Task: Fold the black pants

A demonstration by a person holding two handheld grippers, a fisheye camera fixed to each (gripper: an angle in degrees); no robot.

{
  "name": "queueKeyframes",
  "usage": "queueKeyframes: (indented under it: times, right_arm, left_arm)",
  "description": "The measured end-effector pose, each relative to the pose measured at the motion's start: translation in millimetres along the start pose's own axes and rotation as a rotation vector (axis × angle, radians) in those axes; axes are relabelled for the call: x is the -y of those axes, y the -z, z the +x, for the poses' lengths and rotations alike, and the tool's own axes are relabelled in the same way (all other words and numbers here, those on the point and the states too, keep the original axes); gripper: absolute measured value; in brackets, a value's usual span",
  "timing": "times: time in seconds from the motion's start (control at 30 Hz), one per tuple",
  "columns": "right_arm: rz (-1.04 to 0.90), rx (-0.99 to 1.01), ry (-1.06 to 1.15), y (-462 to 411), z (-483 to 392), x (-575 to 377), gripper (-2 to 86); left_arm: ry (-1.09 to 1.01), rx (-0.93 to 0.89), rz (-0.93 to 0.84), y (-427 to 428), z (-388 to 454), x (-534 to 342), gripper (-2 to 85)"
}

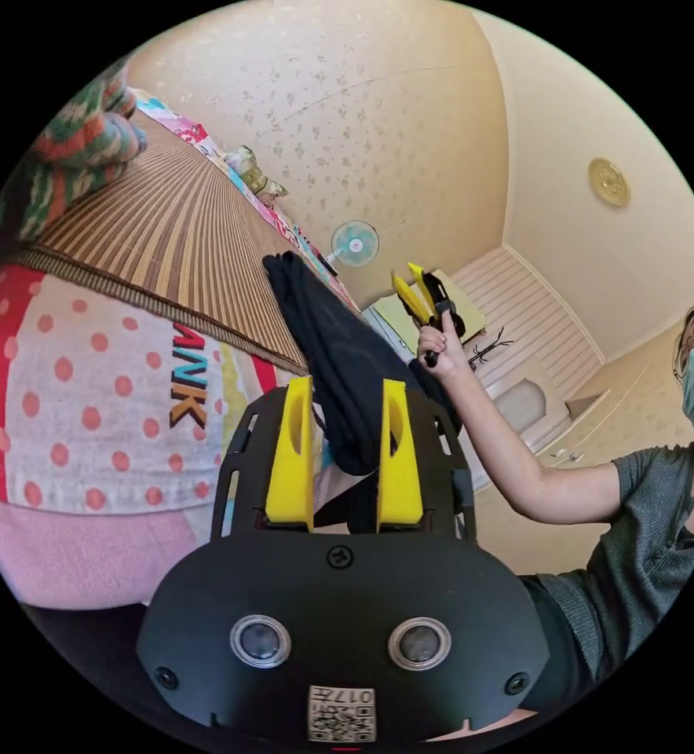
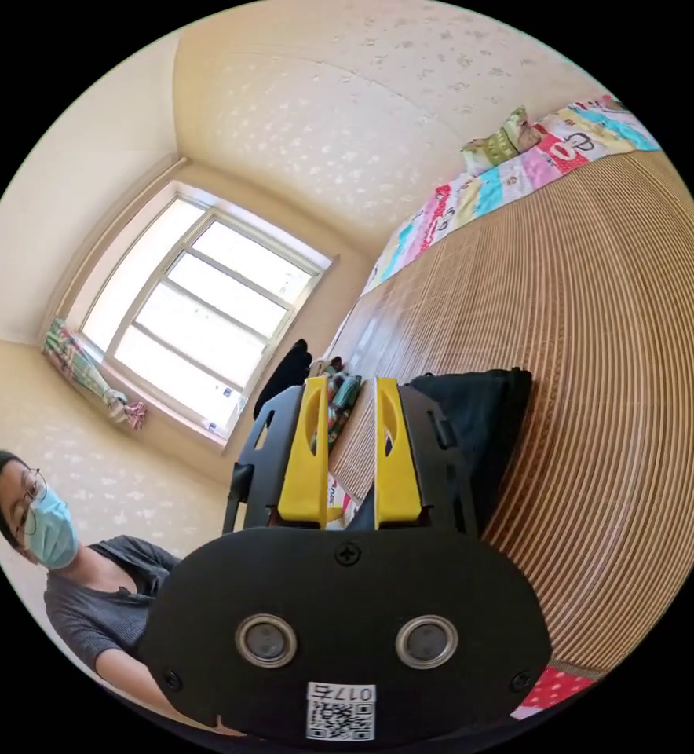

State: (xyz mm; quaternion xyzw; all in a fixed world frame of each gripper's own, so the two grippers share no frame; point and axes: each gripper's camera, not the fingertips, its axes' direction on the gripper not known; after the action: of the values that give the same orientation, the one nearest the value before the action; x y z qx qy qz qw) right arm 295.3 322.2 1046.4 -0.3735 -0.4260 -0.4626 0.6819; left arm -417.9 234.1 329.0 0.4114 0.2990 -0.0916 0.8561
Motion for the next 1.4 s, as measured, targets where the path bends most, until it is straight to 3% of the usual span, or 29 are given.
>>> queueKeyframes:
  times: [0.17, 0.3, 0.5, 0.67, 0.83, 1.03, 1.17, 1.4]
  right_arm:
    - [-0.095, -0.083, 0.061, 4, -15, -91, 11.6]
    - [-0.207, 0.002, 0.067, 6, -20, -179, 12.2]
    - [-0.418, 0.026, -0.128, -11, 23, -284, 15.8]
    - [-0.259, 0.009, -0.303, -3, 74, -301, 23.5]
    - [-0.150, 0.099, -0.337, -6, 95, -308, 24.4]
    - [0.028, 0.224, -0.397, 28, 126, -337, 20.1]
    - [0.153, 0.584, -0.357, 63, 151, -367, 14.1]
    - [0.148, 0.593, -0.149, 146, 106, -356, 9.1]
  left_arm:
    - [-0.009, 0.047, -0.086, -21, -1, 10, 14.8]
    - [-0.009, 0.097, -0.165, -39, 3, 13, 13.1]
    - [0.059, 0.115, -0.262, -50, -2, 4, 11.3]
    - [0.178, -0.044, -0.299, -60, -34, -3, 10.8]
    - [0.238, -0.299, -0.353, -78, -47, -13, 5.7]
    - [0.146, -0.352, -0.514, -123, 21, -42, 4.9]
    - [0.097, -0.394, -0.558, -142, 66, -57, 4.7]
    - [-0.095, -0.405, -0.566, -139, 141, -69, 6.5]
